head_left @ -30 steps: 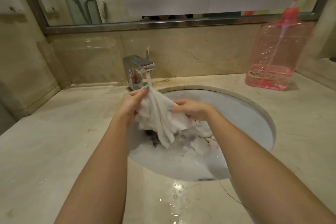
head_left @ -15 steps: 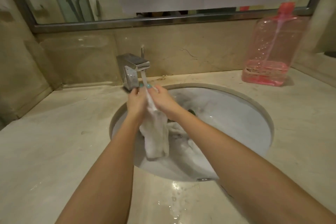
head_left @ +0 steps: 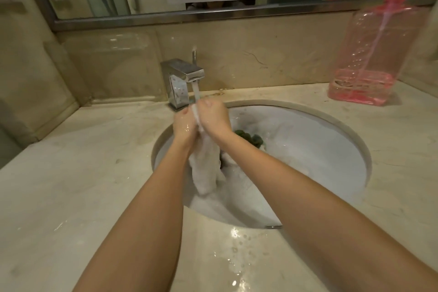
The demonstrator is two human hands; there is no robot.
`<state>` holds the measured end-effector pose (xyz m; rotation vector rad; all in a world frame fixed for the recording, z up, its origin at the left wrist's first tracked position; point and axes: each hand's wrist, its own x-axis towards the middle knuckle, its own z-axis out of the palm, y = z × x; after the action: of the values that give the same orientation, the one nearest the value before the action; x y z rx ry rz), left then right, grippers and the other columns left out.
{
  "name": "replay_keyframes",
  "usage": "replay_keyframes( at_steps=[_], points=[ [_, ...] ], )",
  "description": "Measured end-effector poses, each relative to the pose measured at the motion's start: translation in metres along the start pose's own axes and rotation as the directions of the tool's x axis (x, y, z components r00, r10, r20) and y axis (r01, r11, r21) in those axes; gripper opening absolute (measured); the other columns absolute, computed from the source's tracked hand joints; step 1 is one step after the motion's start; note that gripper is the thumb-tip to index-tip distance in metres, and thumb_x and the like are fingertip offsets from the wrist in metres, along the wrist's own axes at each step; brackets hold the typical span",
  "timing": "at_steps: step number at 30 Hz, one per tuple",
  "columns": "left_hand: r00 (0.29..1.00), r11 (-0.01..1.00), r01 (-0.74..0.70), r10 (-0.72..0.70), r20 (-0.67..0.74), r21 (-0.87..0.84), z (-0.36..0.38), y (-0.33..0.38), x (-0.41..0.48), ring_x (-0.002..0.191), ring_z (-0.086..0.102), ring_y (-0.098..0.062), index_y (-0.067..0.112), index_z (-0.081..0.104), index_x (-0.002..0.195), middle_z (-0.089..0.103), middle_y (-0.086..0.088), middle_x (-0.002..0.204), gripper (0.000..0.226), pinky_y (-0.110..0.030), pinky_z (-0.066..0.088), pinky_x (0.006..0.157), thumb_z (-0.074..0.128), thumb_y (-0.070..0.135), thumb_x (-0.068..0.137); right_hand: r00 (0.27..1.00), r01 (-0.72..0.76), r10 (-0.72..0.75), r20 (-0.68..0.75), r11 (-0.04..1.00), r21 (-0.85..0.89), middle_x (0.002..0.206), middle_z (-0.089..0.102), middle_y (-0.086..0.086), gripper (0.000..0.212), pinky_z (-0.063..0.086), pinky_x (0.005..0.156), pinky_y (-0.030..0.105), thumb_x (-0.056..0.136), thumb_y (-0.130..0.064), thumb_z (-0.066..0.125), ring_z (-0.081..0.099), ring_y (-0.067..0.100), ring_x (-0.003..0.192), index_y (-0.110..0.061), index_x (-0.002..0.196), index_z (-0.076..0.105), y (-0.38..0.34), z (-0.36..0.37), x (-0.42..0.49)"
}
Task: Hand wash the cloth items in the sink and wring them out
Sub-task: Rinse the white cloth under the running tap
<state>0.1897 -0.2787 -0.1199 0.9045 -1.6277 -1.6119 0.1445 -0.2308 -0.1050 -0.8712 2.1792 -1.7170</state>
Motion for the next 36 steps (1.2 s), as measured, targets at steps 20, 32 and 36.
replay_keyframes(
  at_steps=[20,32,36],
  points=[
    [0.984,0.984,-0.178,0.177,0.026,0.025,-0.012,0.005,-0.003,0.094,0.055,-0.016,0.011,0.055,0.107,0.059,-0.001,0.103,0.023,-0.028,0.046,0.08,0.056,0.033,0.098,0.978,-0.174,0.196,-0.067,0.953,0.249,0.077,0.047,-0.002,0.032,0.035,0.057,0.025,0.098,-0.045,0.049,0.045,0.012,0.067,-0.016,0.084,0.045,0.033,-0.063,0.033],
    [0.979,0.968,-0.173,0.19,0.079,-0.181,-0.02,0.002,0.015,0.104,0.06,-0.026,0.018,0.065,0.102,0.064,-0.01,0.112,0.014,-0.036,0.053,0.086,0.052,0.015,0.1,0.784,-0.049,0.155,0.602,0.981,-0.188,0.123,0.063,0.0,0.039,0.048,0.098,0.038,0.09,-0.028,0.066,0.057,0.018,0.114,-0.019,0.127,0.06,0.047,-0.057,0.013],
    [0.984,0.985,-0.166,0.169,0.063,-0.045,-0.021,0.003,0.013,0.089,0.06,-0.017,0.008,0.065,0.11,0.064,-0.001,0.094,0.019,-0.019,0.049,0.066,0.054,0.021,0.1,0.881,-0.013,0.066,0.468,0.993,-0.114,0.105,0.064,0.003,0.007,0.05,0.091,0.036,0.095,-0.018,0.059,0.059,0.02,0.101,-0.016,0.1,0.063,0.049,-0.067,0.018]
  ],
)
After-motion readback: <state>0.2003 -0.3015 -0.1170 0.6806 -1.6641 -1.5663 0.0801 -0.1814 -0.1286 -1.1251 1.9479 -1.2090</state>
